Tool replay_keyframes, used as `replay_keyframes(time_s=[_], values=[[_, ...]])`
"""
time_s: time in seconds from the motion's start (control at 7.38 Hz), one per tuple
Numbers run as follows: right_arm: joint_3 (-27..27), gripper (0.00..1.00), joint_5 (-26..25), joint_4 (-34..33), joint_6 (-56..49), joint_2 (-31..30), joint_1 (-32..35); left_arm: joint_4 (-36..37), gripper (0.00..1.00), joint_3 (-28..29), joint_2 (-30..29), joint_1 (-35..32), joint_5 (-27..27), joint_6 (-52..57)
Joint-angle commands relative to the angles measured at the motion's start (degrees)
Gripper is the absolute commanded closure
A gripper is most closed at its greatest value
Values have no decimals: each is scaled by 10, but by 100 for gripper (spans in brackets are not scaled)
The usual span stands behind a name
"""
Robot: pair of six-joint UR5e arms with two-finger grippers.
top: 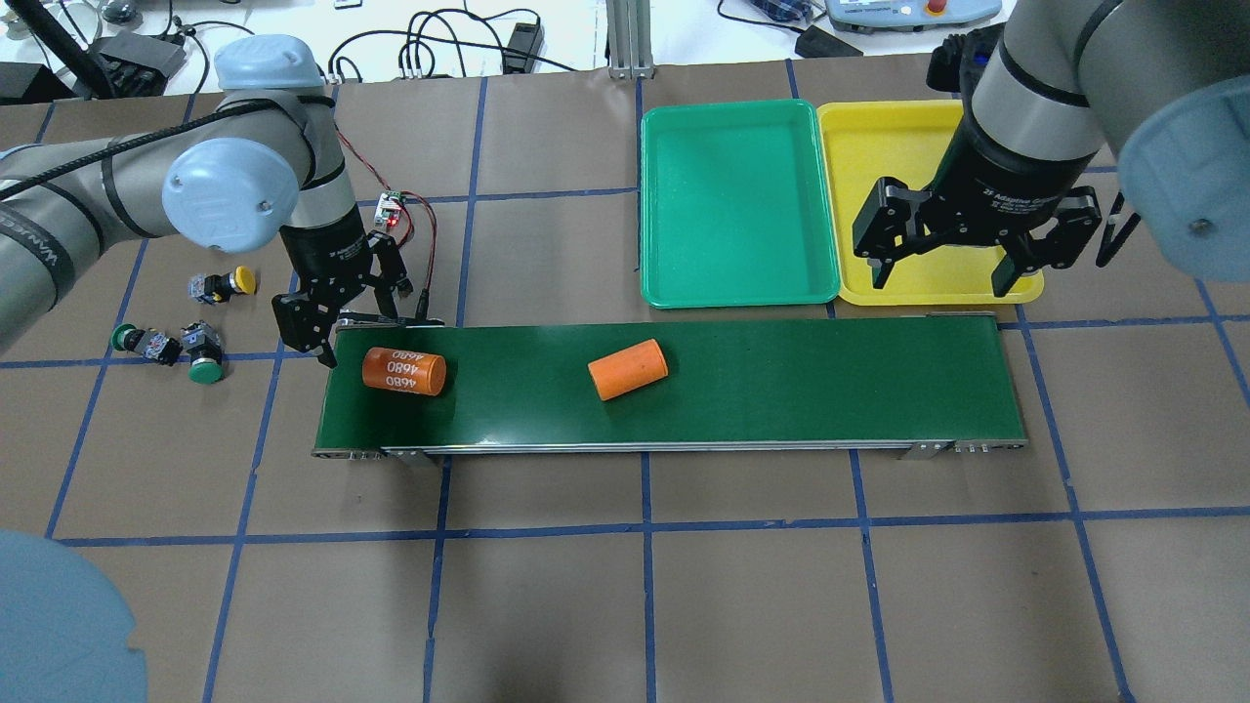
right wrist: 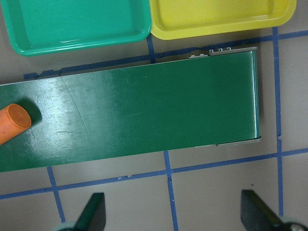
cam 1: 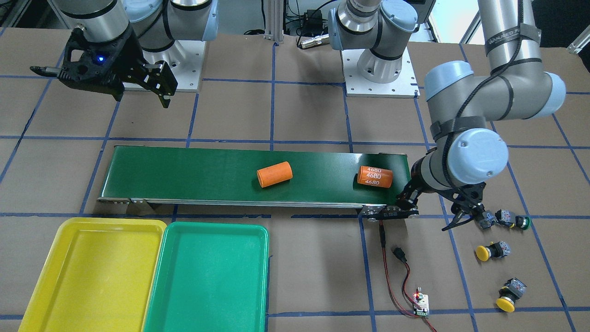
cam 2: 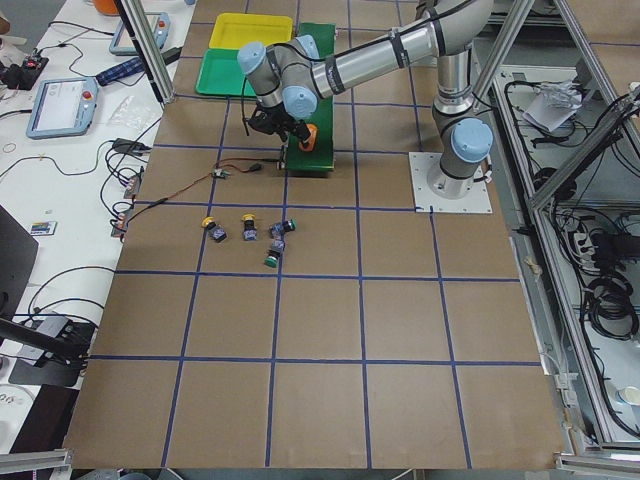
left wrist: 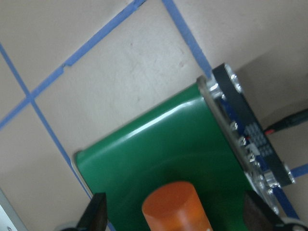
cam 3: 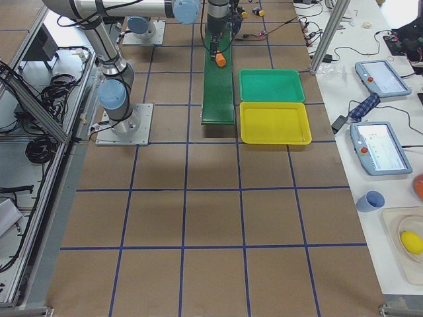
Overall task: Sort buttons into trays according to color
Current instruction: 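Place the second orange cylinder on the belt near its start, then grasp a green-capped push button with the left gripper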
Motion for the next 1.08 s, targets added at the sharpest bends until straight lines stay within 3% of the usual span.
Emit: replay_keyframes(time_s=[0.0,0.27,0.68,0.95], values=[[-1,0,0,2,0,1,-2,23,0,24,-18,134,-9,282],[-1,0,0,-1,0,1,-1,40,0,17,-39,189,-28,470],[-1,0,1,3,1,1,-1,201,0,-10,-93,194,-38,560],[0,0,2,0,0,1,-1,234,0,-23,-112,200,-39,574]])
